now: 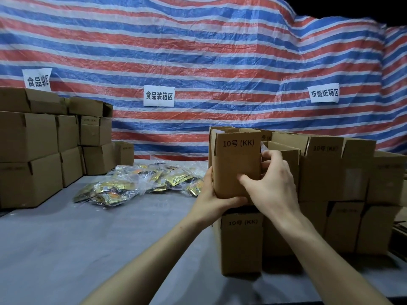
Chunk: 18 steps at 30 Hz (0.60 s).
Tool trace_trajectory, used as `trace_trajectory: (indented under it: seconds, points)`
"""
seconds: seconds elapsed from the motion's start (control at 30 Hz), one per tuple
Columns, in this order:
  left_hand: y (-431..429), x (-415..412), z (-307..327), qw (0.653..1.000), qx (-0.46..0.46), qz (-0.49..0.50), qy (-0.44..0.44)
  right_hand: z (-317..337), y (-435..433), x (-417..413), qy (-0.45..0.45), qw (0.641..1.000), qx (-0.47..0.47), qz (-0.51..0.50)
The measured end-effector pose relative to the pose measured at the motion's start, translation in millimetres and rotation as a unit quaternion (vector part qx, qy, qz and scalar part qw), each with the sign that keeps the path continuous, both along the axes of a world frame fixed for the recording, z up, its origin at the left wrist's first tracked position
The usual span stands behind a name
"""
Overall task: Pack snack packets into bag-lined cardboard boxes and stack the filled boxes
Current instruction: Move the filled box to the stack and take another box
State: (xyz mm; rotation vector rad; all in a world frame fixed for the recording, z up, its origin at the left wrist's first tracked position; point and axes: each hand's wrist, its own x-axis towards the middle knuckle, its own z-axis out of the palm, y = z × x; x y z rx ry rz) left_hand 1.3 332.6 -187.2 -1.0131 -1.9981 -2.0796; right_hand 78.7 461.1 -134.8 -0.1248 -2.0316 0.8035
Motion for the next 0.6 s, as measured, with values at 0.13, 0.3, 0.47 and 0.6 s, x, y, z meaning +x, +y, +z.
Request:
trace_trajectory:
  seconds: [0.13,0.3,0.47,0.6]
  points:
    - [-8,4,14,1.000,0.000,-0.005,0.007,7,-7,6,0.004,0.999,0.012,-0.035]
    - [-24,11,28,0.999,-0.025,0.017,0.043,18,-22,16,0.084,0.995,0.035,-0.034]
    - [-59,24,22,0.990,0.016,0.100,0.099,29,-67,23,0.231,0.966,0.079,0.081]
    - [-110,18,3,0.976,0.050,0.178,0.117,18,-128,9,0.232,0.945,0.078,0.217]
